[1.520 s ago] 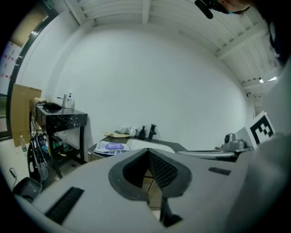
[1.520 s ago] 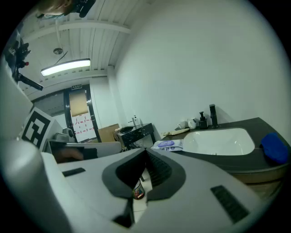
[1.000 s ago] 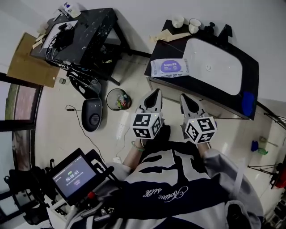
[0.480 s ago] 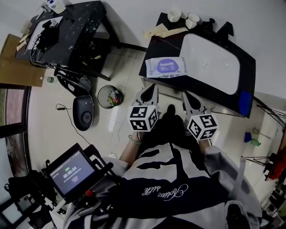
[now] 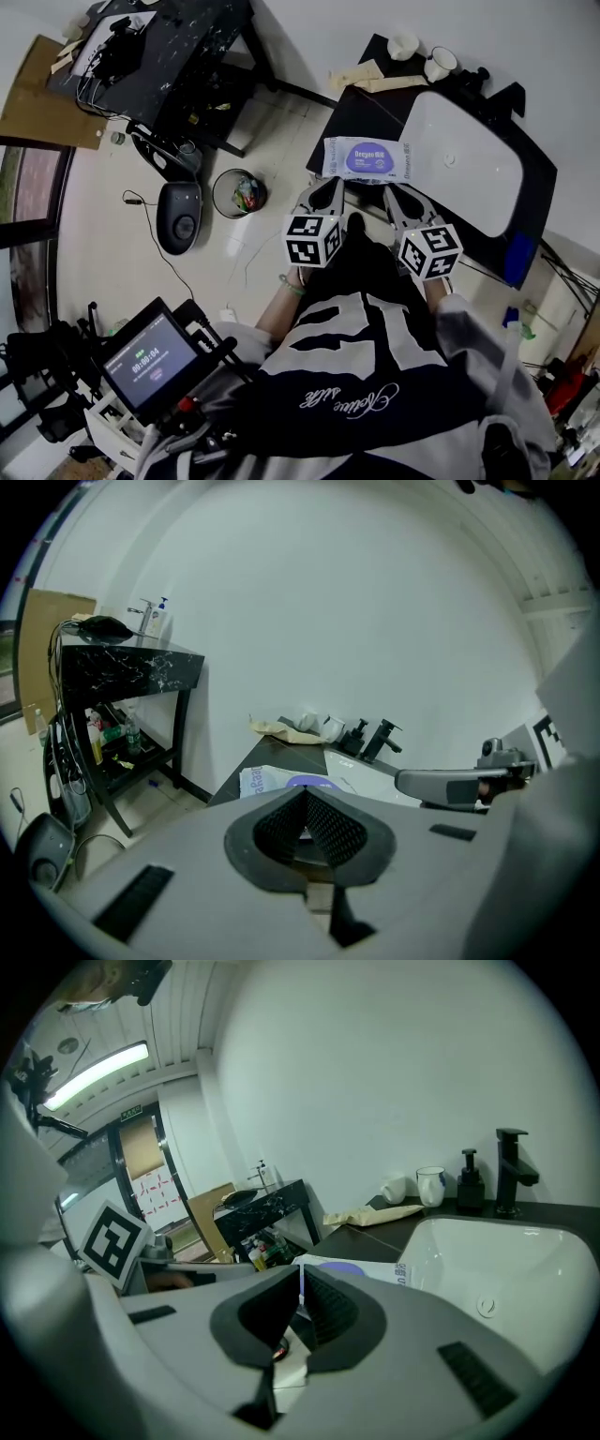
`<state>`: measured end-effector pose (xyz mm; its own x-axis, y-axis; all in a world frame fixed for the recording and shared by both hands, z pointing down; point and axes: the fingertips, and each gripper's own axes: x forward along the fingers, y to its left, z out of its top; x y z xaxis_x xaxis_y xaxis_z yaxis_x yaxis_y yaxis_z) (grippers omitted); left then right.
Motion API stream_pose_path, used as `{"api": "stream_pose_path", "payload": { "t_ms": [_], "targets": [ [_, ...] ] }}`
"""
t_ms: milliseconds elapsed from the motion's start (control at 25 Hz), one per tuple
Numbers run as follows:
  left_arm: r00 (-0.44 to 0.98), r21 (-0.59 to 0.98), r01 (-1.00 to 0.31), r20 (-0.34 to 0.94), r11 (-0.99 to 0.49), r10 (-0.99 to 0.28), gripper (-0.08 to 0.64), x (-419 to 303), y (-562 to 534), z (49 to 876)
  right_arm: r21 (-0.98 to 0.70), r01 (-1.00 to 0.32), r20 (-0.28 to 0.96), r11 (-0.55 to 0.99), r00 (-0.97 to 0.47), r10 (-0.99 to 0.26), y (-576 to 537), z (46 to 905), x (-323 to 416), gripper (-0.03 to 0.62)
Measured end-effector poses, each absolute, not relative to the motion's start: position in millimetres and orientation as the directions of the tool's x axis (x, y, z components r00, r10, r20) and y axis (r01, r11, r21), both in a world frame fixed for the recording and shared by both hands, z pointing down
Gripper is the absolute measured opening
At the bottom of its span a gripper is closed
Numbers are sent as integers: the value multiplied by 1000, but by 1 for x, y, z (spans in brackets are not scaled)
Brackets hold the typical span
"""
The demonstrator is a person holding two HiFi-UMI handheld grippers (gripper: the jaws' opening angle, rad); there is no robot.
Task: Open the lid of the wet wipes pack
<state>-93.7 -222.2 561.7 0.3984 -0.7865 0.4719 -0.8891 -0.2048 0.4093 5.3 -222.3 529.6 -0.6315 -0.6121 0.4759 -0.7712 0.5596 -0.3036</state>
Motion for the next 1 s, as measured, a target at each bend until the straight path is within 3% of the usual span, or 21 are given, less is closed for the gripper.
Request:
{"api": "stream_pose_path", "payload": {
  "t_ms": [200, 480, 760, 1000],
  "targets": [
    [383, 425, -891, 515, -160, -767, -2, -84, -233, 578, -271, -730, 527, 627, -657, -538, -244, 542, 1, 2],
    [361, 445, -891, 568, -93, -740, -2, -81, -234, 596, -129, -627, 648, 768, -640, -414, -251, 566, -10, 54],
    [341, 456, -889, 599, -41, -725, -2, -80, -234, 612, 73, -389, 714, 918, -623, -321, -248, 580, -30, 80],
    [347, 474, -880, 608, -24, -714, -2, -80, -232, 621, 217, -174, 764, 960, -582, -279, -241, 595, -44, 80]
  ]
}}
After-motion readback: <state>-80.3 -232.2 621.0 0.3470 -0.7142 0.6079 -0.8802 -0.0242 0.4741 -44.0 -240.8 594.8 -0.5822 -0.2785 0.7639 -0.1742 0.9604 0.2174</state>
